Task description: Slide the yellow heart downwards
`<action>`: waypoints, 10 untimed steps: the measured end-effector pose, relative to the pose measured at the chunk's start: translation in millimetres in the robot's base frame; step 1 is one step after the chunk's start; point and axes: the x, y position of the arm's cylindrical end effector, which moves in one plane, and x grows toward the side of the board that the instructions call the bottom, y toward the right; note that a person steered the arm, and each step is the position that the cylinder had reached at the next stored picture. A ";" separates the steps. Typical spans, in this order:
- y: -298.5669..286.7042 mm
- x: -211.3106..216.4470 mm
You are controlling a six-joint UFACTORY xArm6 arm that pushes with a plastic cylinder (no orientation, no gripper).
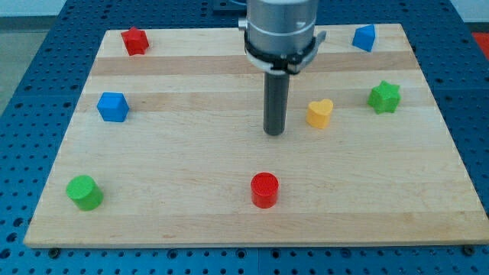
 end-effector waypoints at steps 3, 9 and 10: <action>61.6 -42.9; 81.3 61.2; 81.3 68.3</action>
